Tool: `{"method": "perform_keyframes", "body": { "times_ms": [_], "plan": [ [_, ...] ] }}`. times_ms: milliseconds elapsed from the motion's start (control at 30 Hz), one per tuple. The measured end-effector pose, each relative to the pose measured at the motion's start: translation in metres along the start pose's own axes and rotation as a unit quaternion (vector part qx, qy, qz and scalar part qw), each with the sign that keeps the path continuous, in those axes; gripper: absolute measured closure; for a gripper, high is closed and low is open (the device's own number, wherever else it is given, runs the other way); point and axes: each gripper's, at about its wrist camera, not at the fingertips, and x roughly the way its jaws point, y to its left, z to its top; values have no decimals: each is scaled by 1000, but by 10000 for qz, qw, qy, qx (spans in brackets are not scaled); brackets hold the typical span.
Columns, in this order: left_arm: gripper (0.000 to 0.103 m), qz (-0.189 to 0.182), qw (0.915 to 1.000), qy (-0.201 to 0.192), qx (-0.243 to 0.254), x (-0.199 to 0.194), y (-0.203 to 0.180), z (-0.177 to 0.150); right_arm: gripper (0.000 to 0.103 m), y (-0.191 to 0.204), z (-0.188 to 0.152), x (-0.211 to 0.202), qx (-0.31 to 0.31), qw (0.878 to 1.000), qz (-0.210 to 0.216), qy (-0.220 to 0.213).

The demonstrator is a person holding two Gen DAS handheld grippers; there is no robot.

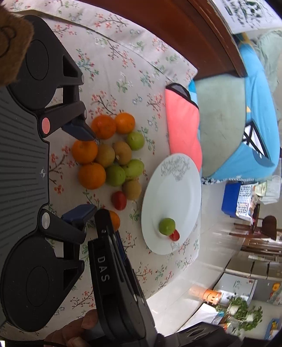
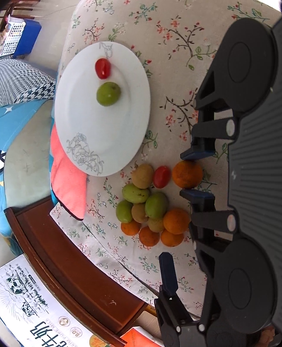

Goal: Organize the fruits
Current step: 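Move both tools back to the fruit pile, right tool over an orange, then grasp an orange with the right tool while the left tool grasps another orange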

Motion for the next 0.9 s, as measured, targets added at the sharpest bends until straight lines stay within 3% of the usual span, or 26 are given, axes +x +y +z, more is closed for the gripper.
{"method": "perform_keyframes", "body": {
  "times_ms": [367, 600, 733, 900],
  "plan": [
    [60, 155, 9986, -261, 423, 4, -13, 0, 74, -9, 7, -9, 267, 9995, -81, -115],
    [60, 161, 9977, -222, 623, 8, -21, -2, 74, -10, 8, -12, 333, 9993, -88, -156],
    [61, -19, 9982, -149, 588, 9, -25, -1, 74, -9, 8, -11, 331, 9993, -83, -143],
    [62, 106, 9975, -159, 680, 10, -27, -3, 74, -10, 8, -11, 336, 9993, -83, -140]
  ]
}}
